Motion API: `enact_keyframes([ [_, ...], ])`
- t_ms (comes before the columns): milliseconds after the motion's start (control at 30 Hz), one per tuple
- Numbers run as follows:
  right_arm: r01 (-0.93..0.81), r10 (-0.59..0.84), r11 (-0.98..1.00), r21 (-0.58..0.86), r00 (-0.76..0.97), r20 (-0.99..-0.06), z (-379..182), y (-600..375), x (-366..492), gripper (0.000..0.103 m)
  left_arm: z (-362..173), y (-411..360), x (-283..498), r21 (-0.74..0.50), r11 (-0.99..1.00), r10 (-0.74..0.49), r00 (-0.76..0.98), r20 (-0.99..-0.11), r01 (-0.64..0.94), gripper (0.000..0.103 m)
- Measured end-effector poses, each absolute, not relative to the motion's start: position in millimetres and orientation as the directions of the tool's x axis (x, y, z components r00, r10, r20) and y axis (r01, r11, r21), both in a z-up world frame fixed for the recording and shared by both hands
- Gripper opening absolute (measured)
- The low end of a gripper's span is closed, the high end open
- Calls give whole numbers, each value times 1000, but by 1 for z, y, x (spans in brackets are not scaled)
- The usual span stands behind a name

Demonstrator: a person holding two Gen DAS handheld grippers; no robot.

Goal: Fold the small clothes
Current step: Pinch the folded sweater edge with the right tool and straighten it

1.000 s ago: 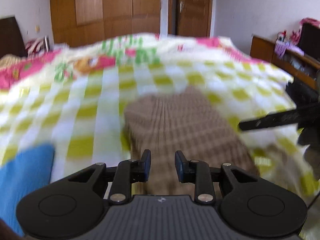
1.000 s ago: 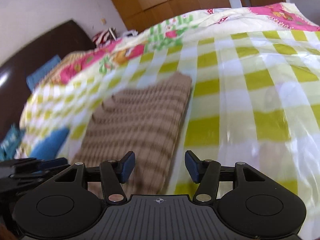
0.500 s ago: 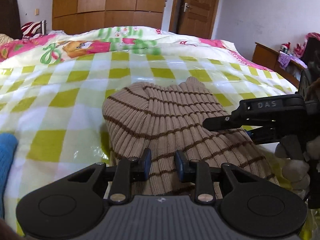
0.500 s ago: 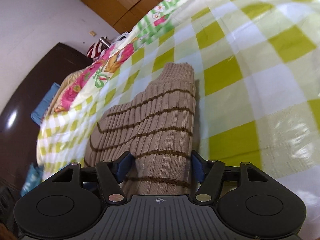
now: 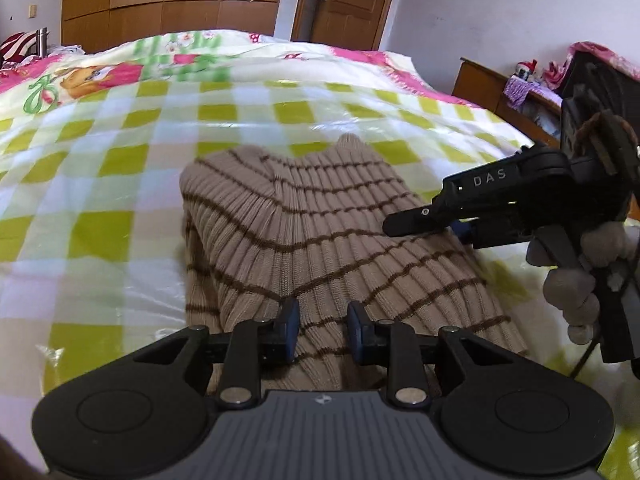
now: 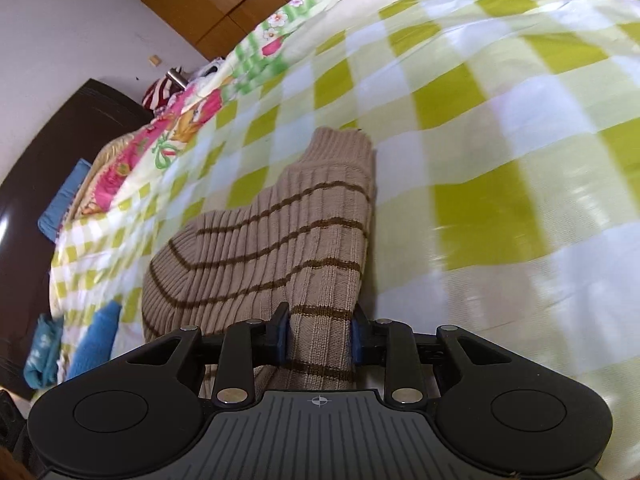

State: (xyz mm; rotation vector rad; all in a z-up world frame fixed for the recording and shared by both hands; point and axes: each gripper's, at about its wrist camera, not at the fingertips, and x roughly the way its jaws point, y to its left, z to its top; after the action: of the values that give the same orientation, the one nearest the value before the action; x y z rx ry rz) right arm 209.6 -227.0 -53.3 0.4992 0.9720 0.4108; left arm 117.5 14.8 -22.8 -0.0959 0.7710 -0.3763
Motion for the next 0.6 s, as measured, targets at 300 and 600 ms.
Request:
enact_keyframes([
  [300,-144,468,852,503,639,-610,-18,-238,166,32,9,16,159,-141,965,-261,763,-591,221,40],
  [600,-194,417,901,387,631,-655,-34,-211,138,33,-30,30,165,-104,982,-188,726,-661,160,45],
])
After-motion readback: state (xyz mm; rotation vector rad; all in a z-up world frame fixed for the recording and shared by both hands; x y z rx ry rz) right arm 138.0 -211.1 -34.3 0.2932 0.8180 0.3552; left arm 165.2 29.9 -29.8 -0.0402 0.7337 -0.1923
